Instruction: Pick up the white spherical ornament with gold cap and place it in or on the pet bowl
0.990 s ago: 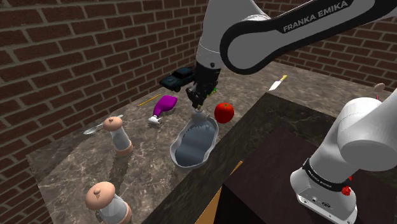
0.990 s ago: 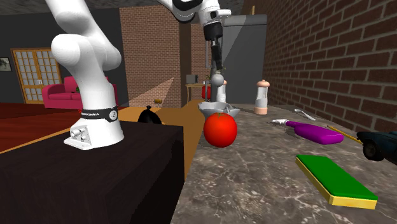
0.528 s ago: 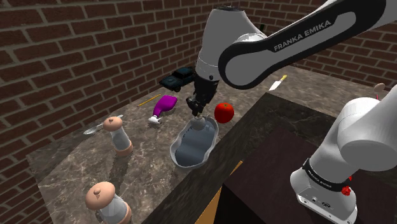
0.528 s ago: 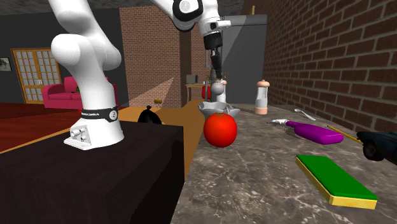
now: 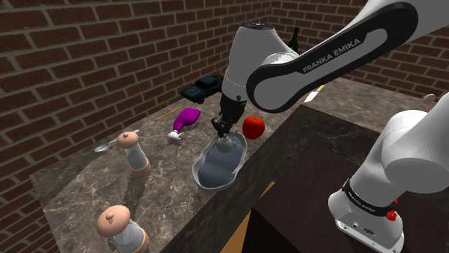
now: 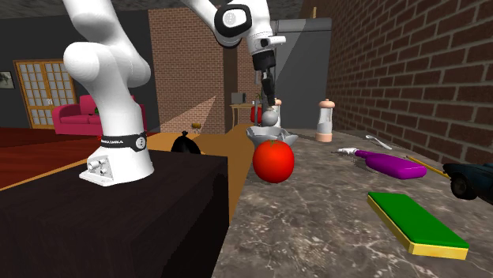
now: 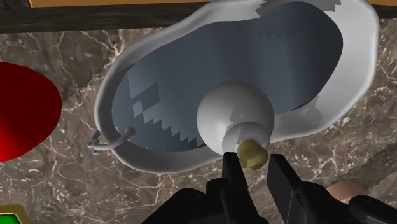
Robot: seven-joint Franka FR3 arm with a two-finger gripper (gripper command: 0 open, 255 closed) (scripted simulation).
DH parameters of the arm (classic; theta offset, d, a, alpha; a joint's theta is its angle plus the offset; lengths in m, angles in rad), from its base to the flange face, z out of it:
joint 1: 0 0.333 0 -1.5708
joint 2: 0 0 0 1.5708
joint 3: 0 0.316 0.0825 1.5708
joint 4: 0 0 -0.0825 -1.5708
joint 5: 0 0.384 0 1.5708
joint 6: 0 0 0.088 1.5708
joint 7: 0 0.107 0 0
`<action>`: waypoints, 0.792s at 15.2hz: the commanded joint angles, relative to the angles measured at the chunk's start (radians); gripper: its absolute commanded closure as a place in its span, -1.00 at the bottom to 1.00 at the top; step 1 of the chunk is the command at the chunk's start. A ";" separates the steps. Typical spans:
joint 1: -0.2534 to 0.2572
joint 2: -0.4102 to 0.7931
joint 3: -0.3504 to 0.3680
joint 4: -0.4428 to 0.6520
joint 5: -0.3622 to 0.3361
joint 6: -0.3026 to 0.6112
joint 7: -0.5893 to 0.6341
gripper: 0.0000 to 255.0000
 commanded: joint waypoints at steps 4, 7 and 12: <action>0.000 0.000 0.000 -0.001 0.000 0.002 0.000 1.00; 0.000 0.001 0.000 -0.001 0.000 0.002 0.000 -1.00; 0.004 -0.030 -0.006 0.007 0.008 -0.036 -0.006 -1.00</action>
